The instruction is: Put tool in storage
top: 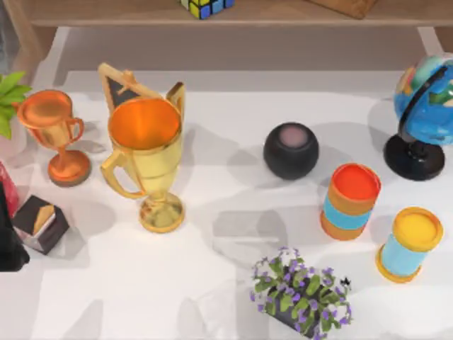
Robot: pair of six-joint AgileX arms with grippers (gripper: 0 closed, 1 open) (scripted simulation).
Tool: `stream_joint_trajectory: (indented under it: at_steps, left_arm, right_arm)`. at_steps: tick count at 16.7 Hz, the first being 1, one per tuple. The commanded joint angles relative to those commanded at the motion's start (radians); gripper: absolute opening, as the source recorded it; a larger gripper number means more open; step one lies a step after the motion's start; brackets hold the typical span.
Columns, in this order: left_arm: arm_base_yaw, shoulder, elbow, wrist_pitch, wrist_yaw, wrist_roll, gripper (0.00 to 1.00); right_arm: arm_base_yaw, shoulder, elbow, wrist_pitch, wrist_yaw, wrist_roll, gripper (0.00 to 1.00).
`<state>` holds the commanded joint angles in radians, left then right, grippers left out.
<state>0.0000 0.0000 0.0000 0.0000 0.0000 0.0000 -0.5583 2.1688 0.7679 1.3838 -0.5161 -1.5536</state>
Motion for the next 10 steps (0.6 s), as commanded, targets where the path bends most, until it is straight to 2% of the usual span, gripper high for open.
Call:
stream_joint_trajectory:
  at_steps: [5, 10]
  left_arm:
    - [0.0, 0.0, 0.0, 0.0, 0.0, 0.0, 1.0]
    - [0.0, 0.0, 0.0, 0.0, 0.0, 0.0, 1.0]
  right_arm:
    - [0.05, 0.061, 0.187, -0.094, 0.048, 0.001, 0.0]
    - [0.059, 0.077, 0.204, -0.114, 0.064, 0.004, 0.0]
